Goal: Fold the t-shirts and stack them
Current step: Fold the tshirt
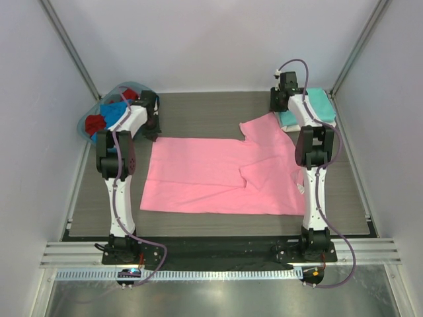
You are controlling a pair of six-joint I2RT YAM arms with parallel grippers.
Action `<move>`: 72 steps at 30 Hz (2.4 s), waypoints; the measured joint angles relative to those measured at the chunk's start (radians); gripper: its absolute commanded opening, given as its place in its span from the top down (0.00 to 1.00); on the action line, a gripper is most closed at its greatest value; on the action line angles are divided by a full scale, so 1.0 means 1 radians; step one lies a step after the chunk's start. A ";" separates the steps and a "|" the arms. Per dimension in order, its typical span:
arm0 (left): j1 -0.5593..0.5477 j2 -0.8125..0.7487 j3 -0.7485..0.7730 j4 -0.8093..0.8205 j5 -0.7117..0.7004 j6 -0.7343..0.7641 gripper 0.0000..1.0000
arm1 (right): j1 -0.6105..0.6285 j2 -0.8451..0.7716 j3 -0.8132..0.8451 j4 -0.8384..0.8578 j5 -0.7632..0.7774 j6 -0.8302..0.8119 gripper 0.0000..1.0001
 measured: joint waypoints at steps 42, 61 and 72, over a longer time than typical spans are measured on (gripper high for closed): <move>0.035 -0.106 -0.080 0.026 -0.001 -0.006 1.00 | 0.015 -0.158 -0.163 0.072 -0.002 0.015 0.99; 0.063 -0.237 -0.218 0.062 0.034 -0.026 1.00 | 0.015 -0.660 -0.665 0.160 0.091 0.010 0.99; 0.063 -0.333 -0.313 0.075 0.058 -0.034 1.00 | 0.015 -0.929 -0.866 0.186 0.168 0.040 0.99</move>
